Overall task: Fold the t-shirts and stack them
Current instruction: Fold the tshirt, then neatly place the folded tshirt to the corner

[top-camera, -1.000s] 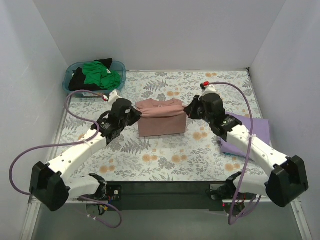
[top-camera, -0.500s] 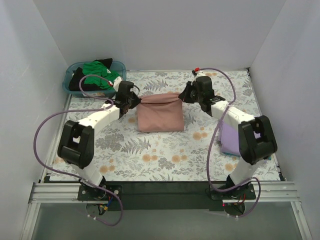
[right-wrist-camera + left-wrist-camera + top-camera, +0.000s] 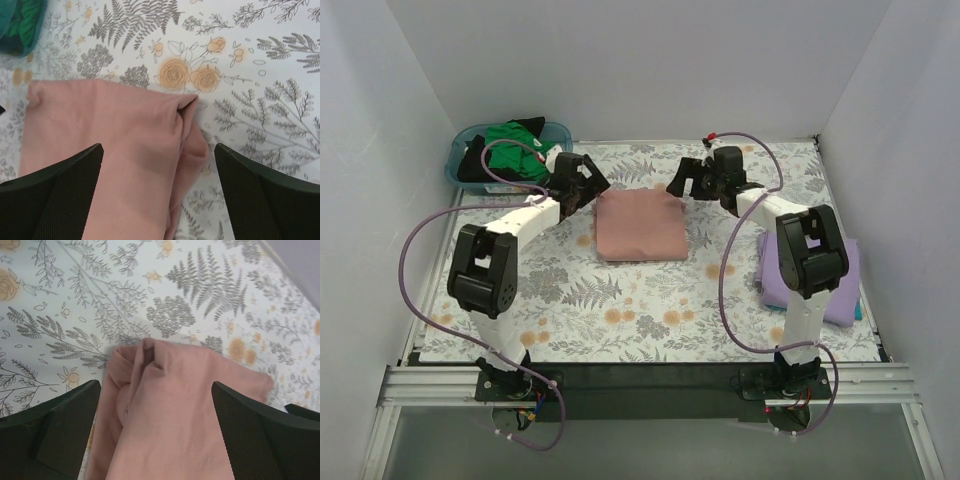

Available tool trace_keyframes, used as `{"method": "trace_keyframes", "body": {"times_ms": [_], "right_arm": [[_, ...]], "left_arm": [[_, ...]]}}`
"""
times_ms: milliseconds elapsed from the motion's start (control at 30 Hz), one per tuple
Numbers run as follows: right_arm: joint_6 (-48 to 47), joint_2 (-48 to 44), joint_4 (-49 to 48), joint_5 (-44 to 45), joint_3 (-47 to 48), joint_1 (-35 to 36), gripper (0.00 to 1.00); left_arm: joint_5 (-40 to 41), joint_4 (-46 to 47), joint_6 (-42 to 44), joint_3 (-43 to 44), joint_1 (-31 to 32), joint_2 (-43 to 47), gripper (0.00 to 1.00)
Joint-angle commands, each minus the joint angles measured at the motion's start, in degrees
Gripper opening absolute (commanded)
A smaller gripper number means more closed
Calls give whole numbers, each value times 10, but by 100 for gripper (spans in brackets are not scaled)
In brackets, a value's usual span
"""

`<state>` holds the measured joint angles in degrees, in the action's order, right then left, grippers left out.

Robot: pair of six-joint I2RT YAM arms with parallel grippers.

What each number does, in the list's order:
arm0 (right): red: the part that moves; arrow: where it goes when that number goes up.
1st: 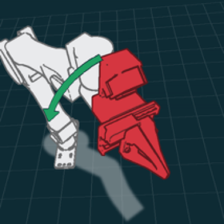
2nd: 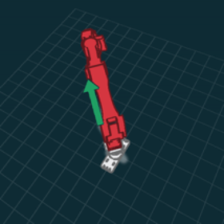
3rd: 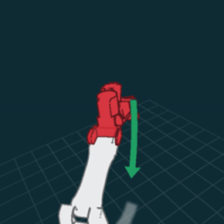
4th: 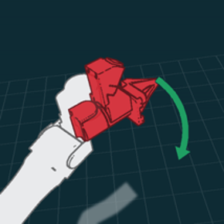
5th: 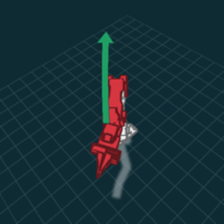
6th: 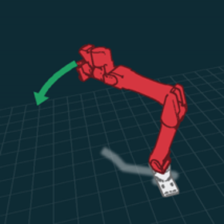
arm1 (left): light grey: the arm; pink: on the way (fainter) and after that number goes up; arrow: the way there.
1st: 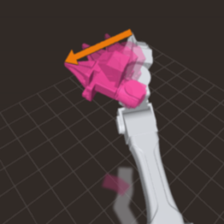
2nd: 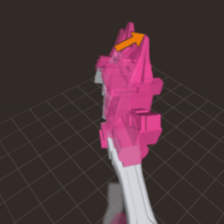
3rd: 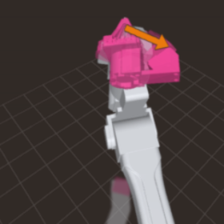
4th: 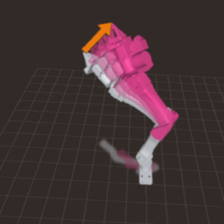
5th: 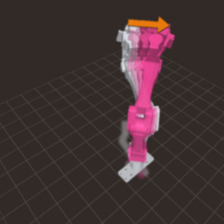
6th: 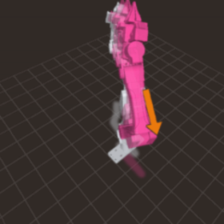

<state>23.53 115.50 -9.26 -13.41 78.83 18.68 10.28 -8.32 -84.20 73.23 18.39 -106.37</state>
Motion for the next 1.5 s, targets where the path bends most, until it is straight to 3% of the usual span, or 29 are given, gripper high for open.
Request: {"method": "trace_keyframes", "body": {"times_ms": [0, 133, 333, 467, 567, 800, 1100, 1300, 1333, 1367, 1467], "right_arm": [[-37, -100, -5, 7, -52, 14, 98], [-45, -141, 11, 27, -129, 25, 98], [-87, -118, 40, 47, -127, 41, 98], [-98, -95, 59, 66, -108, 43, 98], [-94, -73, 70, 66, -94, 50, 96], [-89, -20, 87, 102, -74, 80, 88], [-68, 13, 92, 183, -79, 118, 58], [-67, -22, 107, 256, -130, 147, 24], [-74, -33, 110, 260, -140, 153, 9], [-80, -56, 114, 265, -150, 155, 3], [-82, -112, 141, 311, -197, 162, 1]], "left_arm": [[-21, -18, 30, -19, 1, 83, 94], [-55, -57, 12, -100, 1, 147, 94], [-87, -56, -25, -267, 1, 313, 95], [-86, -102, -56, -359, 2, 415, 95], [-123, -99, -91, -395, 2, 492, 95], [-56, -181, -108, -404, 1, 593, 98], [-54, -222, -111, -386, 1, 554, 98], [-82, -198, -94, -389, 2, 520, 98], [-82, -198, -91, -389, 2, 516, 98], [-83, -198, -89, -388, 2, 517, 98], [-75, -199, -90, -392, 1, 527, 98]]}}
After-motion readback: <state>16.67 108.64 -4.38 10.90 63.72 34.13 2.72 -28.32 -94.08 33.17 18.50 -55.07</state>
